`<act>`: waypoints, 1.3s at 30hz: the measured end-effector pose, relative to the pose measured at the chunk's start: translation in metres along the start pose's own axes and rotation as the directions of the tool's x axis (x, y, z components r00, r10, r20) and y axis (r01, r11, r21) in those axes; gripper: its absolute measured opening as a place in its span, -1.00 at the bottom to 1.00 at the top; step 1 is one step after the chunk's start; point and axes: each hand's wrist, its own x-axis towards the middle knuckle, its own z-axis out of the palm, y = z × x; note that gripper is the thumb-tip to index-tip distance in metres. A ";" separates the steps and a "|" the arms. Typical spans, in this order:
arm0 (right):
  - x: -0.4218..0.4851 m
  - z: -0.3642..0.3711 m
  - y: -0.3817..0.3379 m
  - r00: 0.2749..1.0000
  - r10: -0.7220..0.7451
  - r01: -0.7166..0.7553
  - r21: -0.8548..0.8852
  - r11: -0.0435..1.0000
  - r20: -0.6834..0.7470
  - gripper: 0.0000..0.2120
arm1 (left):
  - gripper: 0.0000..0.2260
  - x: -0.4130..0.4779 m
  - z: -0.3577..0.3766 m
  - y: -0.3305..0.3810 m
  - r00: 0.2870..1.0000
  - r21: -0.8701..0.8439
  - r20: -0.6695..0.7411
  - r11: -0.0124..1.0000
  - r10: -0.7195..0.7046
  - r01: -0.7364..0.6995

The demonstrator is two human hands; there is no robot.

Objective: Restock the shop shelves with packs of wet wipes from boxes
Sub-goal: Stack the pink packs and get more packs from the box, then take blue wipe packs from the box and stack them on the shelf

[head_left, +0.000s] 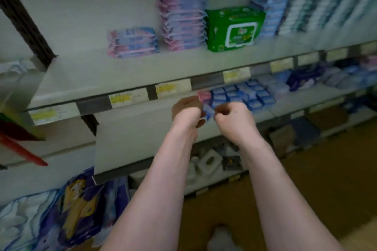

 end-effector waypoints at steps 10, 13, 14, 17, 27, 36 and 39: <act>-0.120 -0.060 0.096 0.928 0.322 -0.318 0.054 0.947 -0.189 -0.75 | -0.79 -0.090 0.057 -0.091 0.938 0.263 0.333 0.965 -0.094 0.003; -0.157 -0.081 0.134 0.874 0.410 -0.393 0.119 0.912 -0.260 -0.75 | -0.82 -0.133 0.082 -0.117 0.901 0.336 0.419 0.941 -0.114 -0.037; -0.169 -0.088 0.148 0.855 0.438 -0.415 0.141 0.899 -0.278 -0.75 | -0.82 -0.148 0.091 -0.126 0.889 0.359 0.441 0.932 -0.125 -0.047; -0.208 -0.109 0.191 0.790 0.518 -0.480 0.194 0.856 -0.329 -0.76 | -0.82 -0.193 0.118 -0.157 0.836 0.419 0.523 0.904 -0.169 -0.079; -0.368 -0.198 0.356 0.510 0.769 -0.695 0.343 0.632 -0.384 -0.79 | -0.87 -0.368 0.223 -0.298 0.624 0.633 0.655 0.761 -0.426 -0.145; -0.485 -0.244 0.479 0.275 0.905 -0.705 0.573 0.419 -0.324 -0.85 | -0.86 -0.465 0.281 -0.407 0.420 0.773 0.617 0.612 -0.666 -0.166; -0.506 -0.245 0.511 0.187 0.944 -0.682 0.656 0.323 -0.270 -0.87 | -0.78 -0.471 0.292 -0.440 0.414 0.813 0.573 0.552 -0.707 -0.183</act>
